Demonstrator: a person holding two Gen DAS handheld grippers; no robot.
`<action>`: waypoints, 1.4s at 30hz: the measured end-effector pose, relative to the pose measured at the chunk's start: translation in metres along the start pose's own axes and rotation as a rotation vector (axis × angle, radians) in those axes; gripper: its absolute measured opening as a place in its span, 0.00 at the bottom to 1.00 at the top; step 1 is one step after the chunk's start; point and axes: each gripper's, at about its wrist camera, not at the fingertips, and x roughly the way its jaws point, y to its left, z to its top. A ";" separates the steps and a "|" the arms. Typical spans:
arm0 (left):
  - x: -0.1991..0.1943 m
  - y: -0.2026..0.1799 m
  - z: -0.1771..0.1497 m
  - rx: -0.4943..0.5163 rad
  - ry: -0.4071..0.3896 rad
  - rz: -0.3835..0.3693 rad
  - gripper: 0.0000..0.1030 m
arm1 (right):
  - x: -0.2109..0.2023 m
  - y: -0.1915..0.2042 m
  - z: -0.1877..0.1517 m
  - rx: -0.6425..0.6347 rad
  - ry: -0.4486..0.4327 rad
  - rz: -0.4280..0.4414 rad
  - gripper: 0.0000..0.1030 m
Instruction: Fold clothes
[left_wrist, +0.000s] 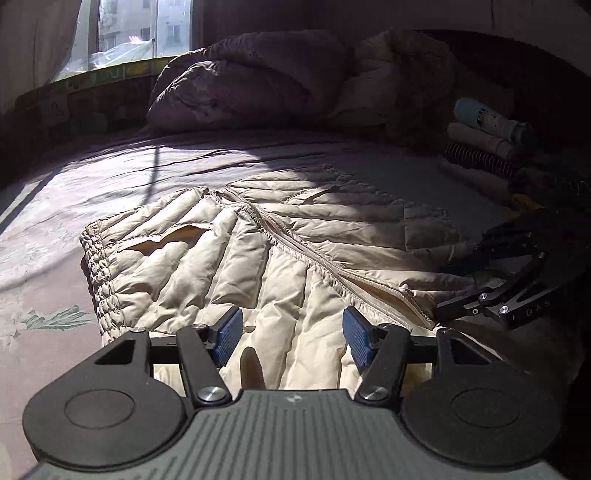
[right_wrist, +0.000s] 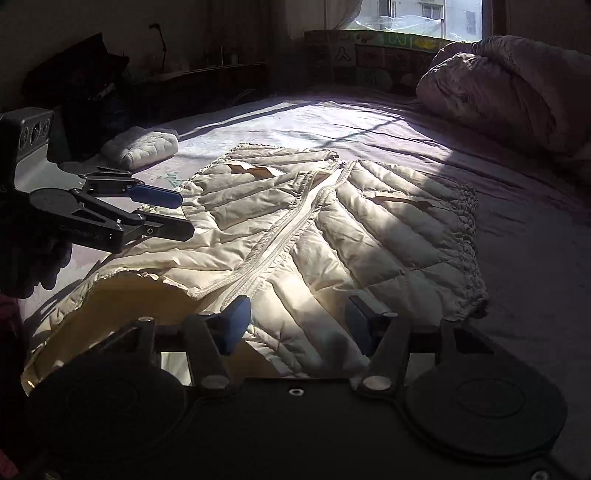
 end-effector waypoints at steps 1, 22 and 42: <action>0.006 -0.004 -0.004 0.024 0.038 -0.001 0.57 | 0.002 -0.005 -0.005 0.029 -0.025 0.016 0.56; -0.034 0.060 -0.009 -0.283 -0.146 -0.137 0.62 | -0.053 0.163 -0.016 -0.478 -0.265 -0.004 0.90; -0.015 0.038 -0.012 -0.006 -0.022 0.152 0.62 | -0.006 0.245 -0.031 -0.693 -0.043 0.128 0.98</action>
